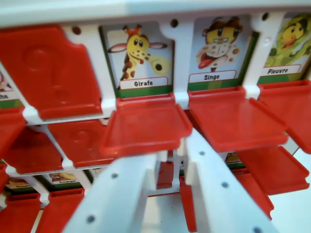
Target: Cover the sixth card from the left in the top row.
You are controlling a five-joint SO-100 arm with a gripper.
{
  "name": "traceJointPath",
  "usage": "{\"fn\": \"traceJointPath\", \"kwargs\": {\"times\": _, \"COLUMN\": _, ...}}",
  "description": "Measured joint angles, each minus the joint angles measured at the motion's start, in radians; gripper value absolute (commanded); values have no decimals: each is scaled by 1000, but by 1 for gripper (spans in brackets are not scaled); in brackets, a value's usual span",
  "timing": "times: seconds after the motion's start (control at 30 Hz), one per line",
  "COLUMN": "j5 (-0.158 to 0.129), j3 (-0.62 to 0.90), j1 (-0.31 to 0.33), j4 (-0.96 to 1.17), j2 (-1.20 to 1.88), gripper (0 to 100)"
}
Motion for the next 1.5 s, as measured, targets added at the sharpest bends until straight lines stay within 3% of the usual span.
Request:
{"fn": "traceJointPath", "kwargs": {"times": 0.67, "j5": 23, "j3": -23, "j1": -38, "j4": 0, "j2": 0, "gripper": 2}}
{"fn": "traceJointPath", "kwargs": {"times": 0.97, "j5": 23, "j3": -149, "j1": -38, "j4": 44, "j2": -55, "gripper": 2}}
{"fn": "traceJointPath", "kwargs": {"times": 1.5, "j5": 23, "j3": -176, "j1": -38, "j4": 110, "j2": -97, "gripper": 2}}
